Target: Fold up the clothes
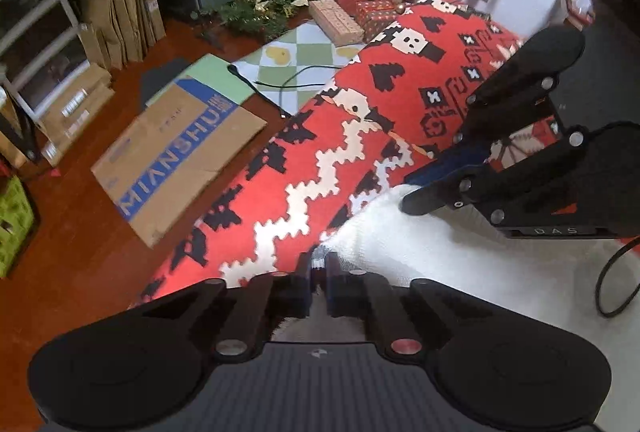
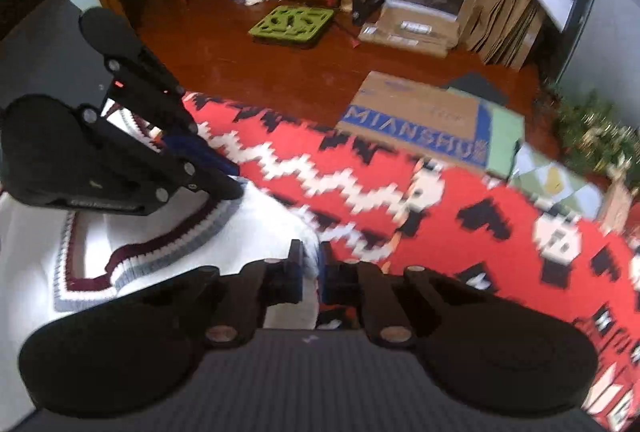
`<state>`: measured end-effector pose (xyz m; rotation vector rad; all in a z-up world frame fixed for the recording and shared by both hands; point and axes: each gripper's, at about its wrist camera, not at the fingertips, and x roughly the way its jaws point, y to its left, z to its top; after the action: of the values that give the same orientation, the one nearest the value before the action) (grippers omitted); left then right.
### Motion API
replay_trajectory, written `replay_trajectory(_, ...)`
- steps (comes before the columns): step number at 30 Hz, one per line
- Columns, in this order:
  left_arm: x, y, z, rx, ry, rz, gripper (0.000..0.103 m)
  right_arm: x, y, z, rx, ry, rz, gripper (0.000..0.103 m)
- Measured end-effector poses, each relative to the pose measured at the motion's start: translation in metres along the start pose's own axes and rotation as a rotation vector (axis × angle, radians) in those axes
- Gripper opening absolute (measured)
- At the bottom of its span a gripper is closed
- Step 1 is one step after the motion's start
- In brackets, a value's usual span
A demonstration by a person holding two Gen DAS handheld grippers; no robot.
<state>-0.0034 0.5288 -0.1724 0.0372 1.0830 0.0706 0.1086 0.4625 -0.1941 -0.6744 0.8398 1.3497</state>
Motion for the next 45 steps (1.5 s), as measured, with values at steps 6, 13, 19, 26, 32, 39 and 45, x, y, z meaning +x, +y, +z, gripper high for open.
replay_trajectory(6,0.010,0.022,0.031,-0.042,-0.072,0.047,0.004,0.007,-0.022,0.029,0.049,-0.030,-0.094,0.006)
replay_trajectory(13,0.030,0.037,0.035,-0.174,-0.051,0.033,0.011,0.020,-0.031,0.026,0.096,-0.012,-0.106,0.003)
replay_trajectory(19,-0.025,0.075,0.006,-0.417,-0.160,0.040,0.025,-0.005,-0.047,0.017,0.189,-0.052,-0.088,0.015)
replay_trajectory(26,-0.082,0.101,-0.080,-0.395,-0.049,0.209,0.037,-0.014,-0.038,0.030,0.085,-0.067,-0.070,0.031)
replay_trajectory(32,-0.073,0.112,-0.134,-0.346,0.068,0.206,0.037,0.013,-0.014,0.047,-0.076,0.011,-0.059,0.034)
replay_trajectory(39,-0.062,0.122,-0.149,-0.410,0.022,0.087,0.009,0.030,0.003,0.050,-0.098,0.070,-0.012,0.003)
replay_trajectory(45,-0.082,0.099,-0.136,-0.335,-0.047,0.213,0.002,0.009,0.021,0.048,-0.055,-0.007,-0.109,0.001)
